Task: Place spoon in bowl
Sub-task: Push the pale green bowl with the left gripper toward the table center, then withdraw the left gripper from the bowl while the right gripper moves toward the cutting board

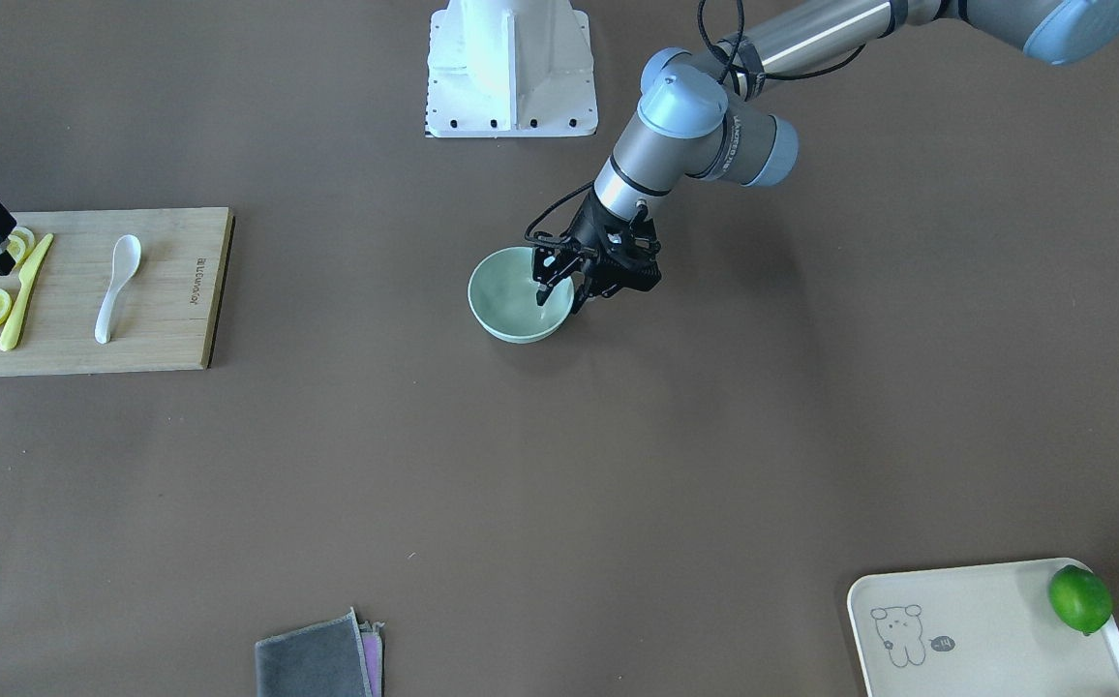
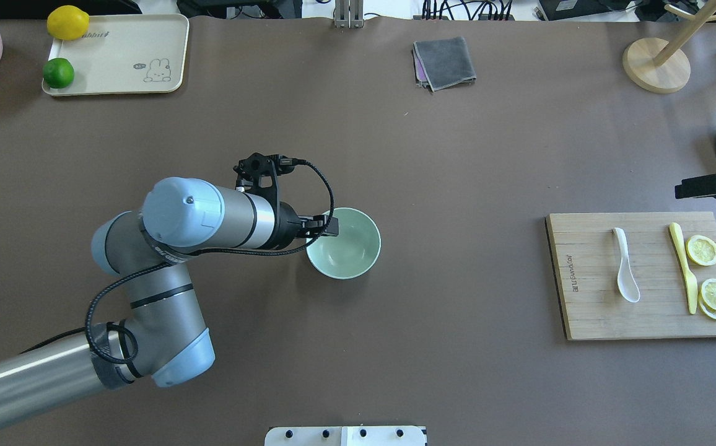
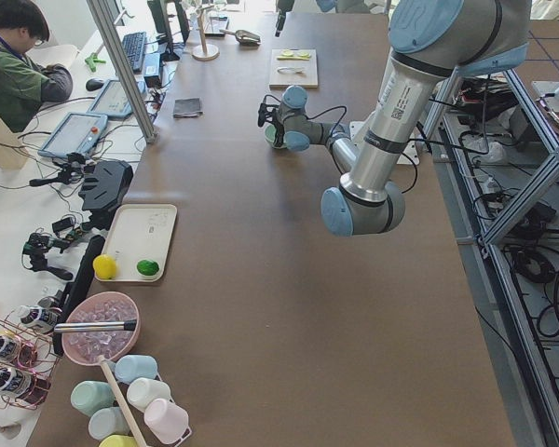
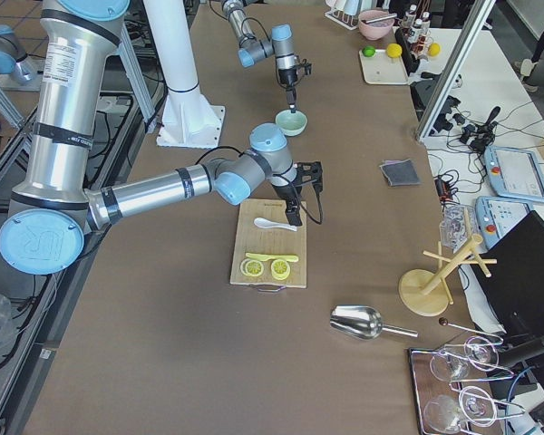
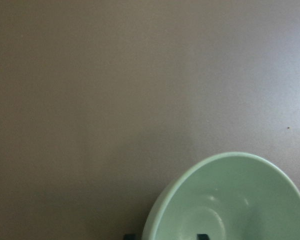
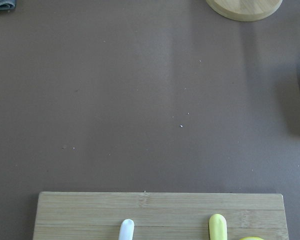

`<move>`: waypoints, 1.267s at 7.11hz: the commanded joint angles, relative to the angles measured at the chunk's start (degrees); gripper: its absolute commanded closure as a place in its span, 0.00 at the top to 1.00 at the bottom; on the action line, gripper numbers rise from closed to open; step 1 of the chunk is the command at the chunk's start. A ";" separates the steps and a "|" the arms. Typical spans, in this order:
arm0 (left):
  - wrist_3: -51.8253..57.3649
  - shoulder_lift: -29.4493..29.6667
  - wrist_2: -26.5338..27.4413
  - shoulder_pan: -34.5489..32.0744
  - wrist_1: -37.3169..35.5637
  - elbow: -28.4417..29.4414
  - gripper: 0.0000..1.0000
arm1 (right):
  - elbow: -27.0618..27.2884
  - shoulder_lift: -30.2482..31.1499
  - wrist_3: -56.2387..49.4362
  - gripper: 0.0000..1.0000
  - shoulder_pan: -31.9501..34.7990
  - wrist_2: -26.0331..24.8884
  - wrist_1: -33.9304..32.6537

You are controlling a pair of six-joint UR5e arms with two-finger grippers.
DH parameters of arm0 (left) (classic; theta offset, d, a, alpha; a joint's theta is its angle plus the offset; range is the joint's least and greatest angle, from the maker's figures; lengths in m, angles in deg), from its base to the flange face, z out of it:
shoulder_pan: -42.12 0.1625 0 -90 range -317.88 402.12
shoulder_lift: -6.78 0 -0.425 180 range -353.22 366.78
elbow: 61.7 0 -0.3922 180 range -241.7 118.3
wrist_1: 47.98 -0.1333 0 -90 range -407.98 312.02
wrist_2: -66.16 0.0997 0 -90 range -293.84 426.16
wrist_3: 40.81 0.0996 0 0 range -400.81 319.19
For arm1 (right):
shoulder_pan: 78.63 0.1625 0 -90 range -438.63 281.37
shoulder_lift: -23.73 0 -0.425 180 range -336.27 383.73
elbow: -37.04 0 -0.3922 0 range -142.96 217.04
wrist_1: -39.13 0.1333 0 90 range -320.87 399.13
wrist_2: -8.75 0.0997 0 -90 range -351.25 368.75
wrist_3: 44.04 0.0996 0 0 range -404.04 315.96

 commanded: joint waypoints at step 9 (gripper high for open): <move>71.25 -34.45 -39.47 -54.76 -3.69 1.87 0.98 | -3.58 0.25 7.20 0.98 -12.43 -7.47 -0.03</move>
